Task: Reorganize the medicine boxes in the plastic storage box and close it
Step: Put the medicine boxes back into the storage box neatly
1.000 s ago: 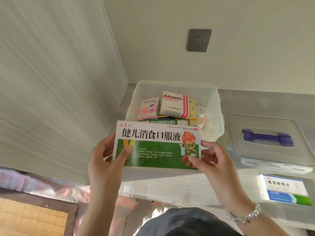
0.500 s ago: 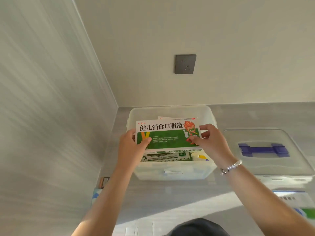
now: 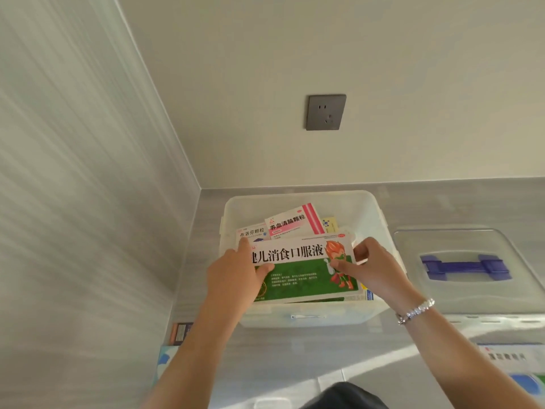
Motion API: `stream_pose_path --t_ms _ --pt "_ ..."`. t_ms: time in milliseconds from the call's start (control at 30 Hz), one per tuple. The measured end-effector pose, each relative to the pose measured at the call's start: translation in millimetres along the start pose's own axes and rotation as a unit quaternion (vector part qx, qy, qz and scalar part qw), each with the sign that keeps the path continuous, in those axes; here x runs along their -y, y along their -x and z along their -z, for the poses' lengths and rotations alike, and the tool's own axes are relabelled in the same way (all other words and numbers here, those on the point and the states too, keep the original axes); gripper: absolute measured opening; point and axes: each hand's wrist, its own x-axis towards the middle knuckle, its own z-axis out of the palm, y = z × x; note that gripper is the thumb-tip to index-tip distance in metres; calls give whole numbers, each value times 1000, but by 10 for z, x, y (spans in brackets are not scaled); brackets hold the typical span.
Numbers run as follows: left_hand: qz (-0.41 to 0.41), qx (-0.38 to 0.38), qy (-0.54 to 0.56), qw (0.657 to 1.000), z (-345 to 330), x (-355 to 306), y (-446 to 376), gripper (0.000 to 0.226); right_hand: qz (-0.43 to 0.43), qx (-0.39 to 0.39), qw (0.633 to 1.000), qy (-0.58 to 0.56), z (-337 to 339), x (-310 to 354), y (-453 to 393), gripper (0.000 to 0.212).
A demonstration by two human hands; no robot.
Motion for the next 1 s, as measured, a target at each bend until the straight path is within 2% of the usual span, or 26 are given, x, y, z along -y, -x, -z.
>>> stream_pose_path --t_ms 133,267,433,567,667,867,1000 --pt "-13 16 101 995 -123 -90 -14 67 27 60 997 -52 47 78 33 71" --pt "-11 3 169 986 -224 -66 5 60 45 94 993 -51 62 66 56 66" --pt "10 -15 183 983 -255 -53 24 62 44 116 990 -62 49 58 47 64" --pt "19 -52 218 974 -206 -81 -23 71 53 66 991 -101 58 106 -3 70" --pt "15 -80 248 965 -146 -146 -172 74 42 7 989 -144 65 186 -157 66" --pt "40 -49 281 958 -181 -227 -458 69 12 -63 986 -151 -115 336 -476 59" --pt "30 -52 258 964 -161 -204 -592 67 -2 -59 987 -147 -172 370 -605 58"
